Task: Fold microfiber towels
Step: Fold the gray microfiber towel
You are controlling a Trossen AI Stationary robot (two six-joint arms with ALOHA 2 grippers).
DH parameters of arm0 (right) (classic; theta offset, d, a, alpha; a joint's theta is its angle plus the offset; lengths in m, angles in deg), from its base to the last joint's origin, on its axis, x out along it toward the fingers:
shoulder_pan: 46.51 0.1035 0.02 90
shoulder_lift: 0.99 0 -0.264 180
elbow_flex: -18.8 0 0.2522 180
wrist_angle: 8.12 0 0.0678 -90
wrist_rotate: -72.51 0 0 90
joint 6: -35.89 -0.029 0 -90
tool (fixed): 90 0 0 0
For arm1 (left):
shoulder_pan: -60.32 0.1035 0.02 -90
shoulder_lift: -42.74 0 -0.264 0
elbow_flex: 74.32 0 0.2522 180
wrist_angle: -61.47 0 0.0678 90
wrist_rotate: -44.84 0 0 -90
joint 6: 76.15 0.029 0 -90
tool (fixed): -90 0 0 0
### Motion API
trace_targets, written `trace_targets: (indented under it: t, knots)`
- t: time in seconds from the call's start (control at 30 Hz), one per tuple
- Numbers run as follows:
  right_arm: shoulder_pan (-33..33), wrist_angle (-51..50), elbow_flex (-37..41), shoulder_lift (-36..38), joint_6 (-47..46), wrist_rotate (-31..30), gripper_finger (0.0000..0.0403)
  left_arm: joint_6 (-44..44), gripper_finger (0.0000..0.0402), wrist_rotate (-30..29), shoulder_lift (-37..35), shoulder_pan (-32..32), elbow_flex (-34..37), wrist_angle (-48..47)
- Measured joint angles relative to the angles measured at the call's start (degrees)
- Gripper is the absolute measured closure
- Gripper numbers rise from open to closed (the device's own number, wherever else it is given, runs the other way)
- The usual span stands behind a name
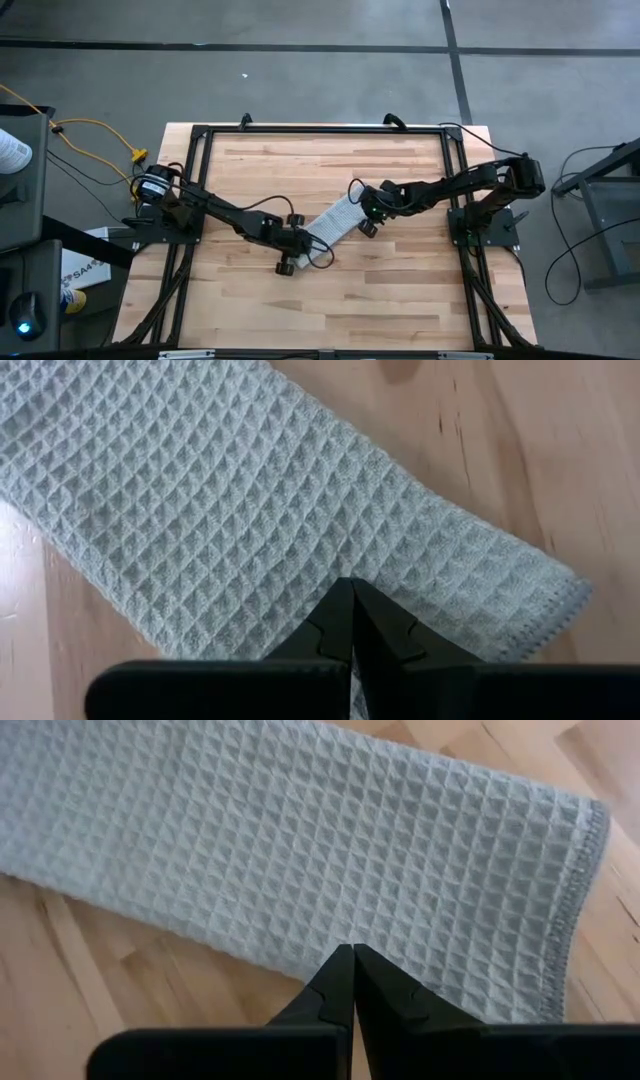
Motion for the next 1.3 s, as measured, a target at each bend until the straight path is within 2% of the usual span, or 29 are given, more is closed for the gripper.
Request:
trace_targets:
  t: [0.23,0.37,0.6,0.97,1.3]
  knots:
    - [-2.52,-1.72,0.0,-0.25,0.49,-0.99,0.0401,-0.34,0.0401,1.48,0.0,0.02,0.02,1.1]
    - [-3.91,-2.15,0.02,-1.87,0.62,0.82,0.0401,-1.43,0.0401,2.18,0.0,-0.19,0.02,1.15]
    - [-4.63,1.42,-0.11,-4.89,3.48,0.77,0.0401,-2.43,0.0401,2.33,0.03,-1.27,0.12,2.97]
    - [-9.11,4.53,0.0,-5.07,9.58,3.41,0.0401,-3.17,0.0401,4.15,6.09,-1.25,-0.49,14.27]
    - [-11.12,9.0,0.1,-5.98,13.78,6.38,0.0401,-2.71,0.0401,3.79,8.44,-1.25,-3.04,15.67]
